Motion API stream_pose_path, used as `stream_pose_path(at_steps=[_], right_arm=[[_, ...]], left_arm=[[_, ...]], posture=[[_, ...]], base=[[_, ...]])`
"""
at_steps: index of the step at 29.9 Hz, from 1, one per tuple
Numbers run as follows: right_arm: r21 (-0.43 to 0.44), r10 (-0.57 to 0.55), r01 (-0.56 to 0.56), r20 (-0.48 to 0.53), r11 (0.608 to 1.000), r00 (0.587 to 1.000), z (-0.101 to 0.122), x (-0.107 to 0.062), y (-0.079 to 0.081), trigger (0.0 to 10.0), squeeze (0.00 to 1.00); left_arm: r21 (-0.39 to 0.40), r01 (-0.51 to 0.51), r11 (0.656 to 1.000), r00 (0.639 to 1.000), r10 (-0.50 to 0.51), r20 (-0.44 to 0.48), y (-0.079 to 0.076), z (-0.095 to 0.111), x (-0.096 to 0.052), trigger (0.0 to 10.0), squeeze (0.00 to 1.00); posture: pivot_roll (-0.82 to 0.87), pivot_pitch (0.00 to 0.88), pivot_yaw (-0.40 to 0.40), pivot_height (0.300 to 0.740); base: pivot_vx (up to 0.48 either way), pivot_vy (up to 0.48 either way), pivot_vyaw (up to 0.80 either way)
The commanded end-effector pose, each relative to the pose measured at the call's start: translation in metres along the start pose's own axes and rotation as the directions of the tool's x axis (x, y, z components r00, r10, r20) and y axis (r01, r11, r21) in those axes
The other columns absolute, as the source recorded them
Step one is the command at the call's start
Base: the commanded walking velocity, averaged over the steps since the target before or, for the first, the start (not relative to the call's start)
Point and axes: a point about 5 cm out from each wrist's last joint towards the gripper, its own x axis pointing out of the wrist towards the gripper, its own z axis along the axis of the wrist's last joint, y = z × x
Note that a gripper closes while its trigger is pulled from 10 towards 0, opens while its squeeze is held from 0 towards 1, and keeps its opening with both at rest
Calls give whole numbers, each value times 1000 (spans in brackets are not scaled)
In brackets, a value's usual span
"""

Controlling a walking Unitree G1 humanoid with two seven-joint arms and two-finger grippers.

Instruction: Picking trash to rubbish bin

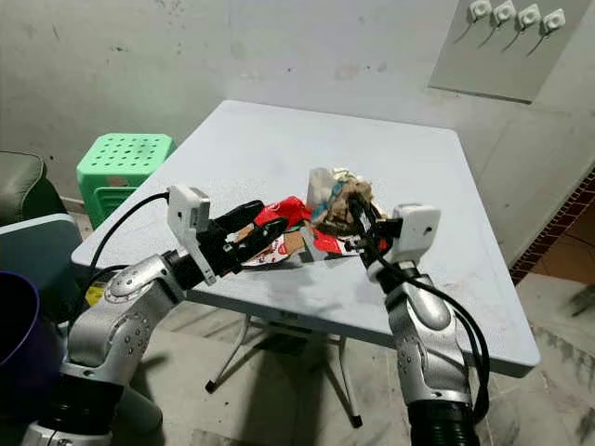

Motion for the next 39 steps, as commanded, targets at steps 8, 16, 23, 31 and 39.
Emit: stream_pose_path(at_steps=[8, 16, 23, 31, 39], right_arm=[[74, 152, -159, 87, 985, 984, 25, 8, 22, 10000, 0], [92, 180, -187, 86, 978, 980, 28, 8, 26, 10000, 0], [111, 202, -211, 87, 971, 976, 29, 6, 30, 10000, 0], [143, 223, -238, 114, 961, 968, 34, 5, 33, 10000, 0], [184, 230, -255, 146, 949, 962, 41, 5, 36, 10000, 0]], left_arm=[[-33, 42, 999, 999, -41, 30, -3, 13, 4, 10000, 0], [-48, 49, 998, 997, -45, 69, -3, 23, 8, 10000, 0], [-69, 51, 996, 995, -45, 93, -3, 27, 12, 10000, 0], [-90, 55, 994, 994, -46, 98, -4, 26, 14, 10000, 0], [-106, 49, 993, 995, -38, 95, -4, 25, 15, 10000, 0]], posture=[[-12, 0, -53, 740], [-14, 0, -52, 740], [-16, 0, -52, 740], [-23, 0, -47, 740], [-24, 0, -45, 740]], base=[[0, 0, 0], [0, 0, 0], [0, 0, 0], [0, 0, 0], [0, 0, 0]])
